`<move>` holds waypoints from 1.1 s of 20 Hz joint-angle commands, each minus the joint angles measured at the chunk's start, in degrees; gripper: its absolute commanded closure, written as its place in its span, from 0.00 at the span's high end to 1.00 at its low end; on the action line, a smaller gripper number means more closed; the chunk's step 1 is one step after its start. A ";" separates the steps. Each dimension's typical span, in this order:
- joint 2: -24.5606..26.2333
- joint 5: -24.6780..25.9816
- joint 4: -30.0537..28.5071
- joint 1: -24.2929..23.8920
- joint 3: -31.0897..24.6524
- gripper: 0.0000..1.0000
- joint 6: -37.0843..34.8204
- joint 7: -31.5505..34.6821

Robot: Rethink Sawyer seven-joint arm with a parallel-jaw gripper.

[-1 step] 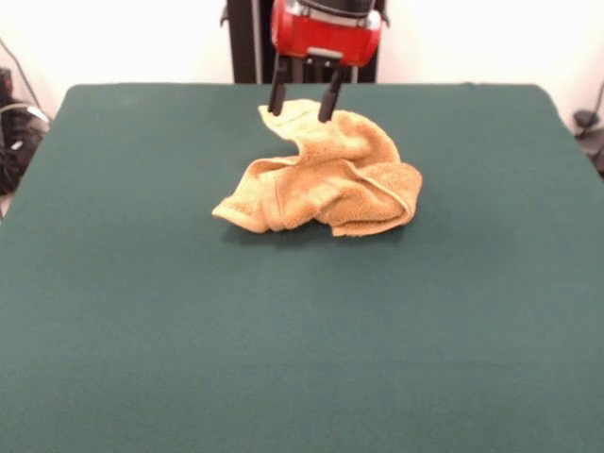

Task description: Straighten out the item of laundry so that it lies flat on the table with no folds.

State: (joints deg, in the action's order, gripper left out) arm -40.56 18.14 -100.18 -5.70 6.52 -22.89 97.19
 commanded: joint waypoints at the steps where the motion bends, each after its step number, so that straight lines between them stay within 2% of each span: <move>1: 4.78 -3.07 -5.09 1.64 -0.64 1.00 3.84 14.23; 21: 6.53 -3.72 -5.77 4.69 3.53 1.00 9.27 14.66; 22: 4.89 -2.45 -7.75 1.08 3.52 1.00 10.31 12.75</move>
State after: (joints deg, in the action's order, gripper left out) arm -35.44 18.10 -102.20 -3.56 10.80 -16.42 97.19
